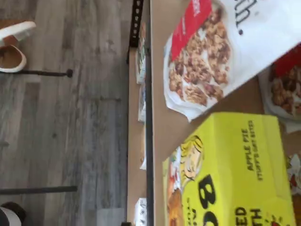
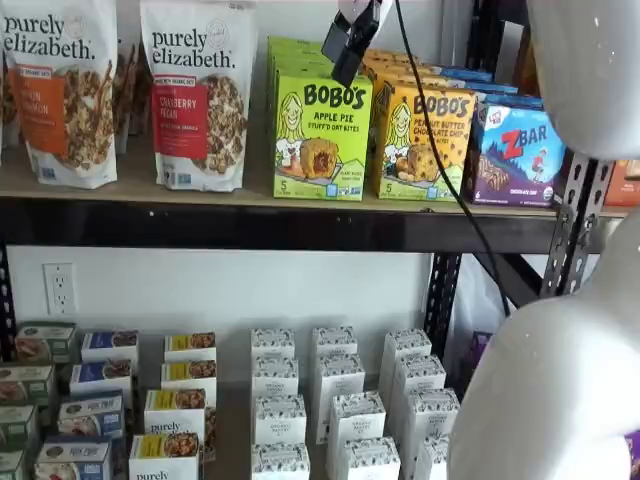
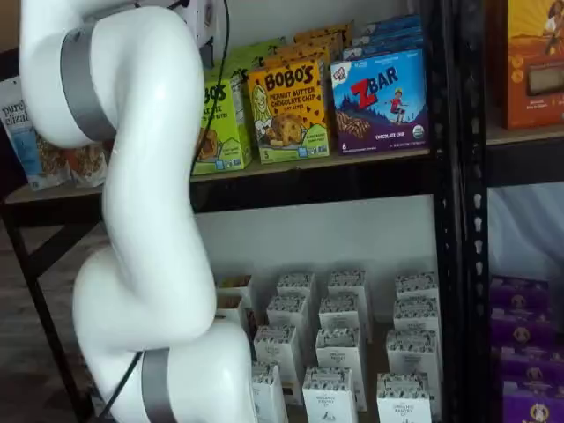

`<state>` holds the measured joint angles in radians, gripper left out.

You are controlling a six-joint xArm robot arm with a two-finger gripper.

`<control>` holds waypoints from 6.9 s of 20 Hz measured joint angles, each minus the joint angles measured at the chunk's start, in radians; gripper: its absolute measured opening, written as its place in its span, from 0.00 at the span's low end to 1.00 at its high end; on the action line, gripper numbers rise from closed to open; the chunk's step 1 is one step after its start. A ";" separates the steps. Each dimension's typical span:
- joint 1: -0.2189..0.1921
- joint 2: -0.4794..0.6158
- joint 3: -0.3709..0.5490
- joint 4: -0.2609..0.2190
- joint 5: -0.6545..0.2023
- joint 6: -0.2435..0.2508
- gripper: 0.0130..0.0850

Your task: Pick the green box on the top shelf, the fourth from the left

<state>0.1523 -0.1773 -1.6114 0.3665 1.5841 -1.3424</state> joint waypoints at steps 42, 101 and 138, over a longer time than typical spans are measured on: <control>0.014 0.081 0.029 -0.129 -0.057 -0.033 1.00; 0.009 0.054 0.040 -0.103 -0.047 -0.033 0.28; -0.003 -0.093 0.094 -0.073 0.096 -0.016 0.17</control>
<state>0.1494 -0.2700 -1.5174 0.2935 1.6799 -1.3584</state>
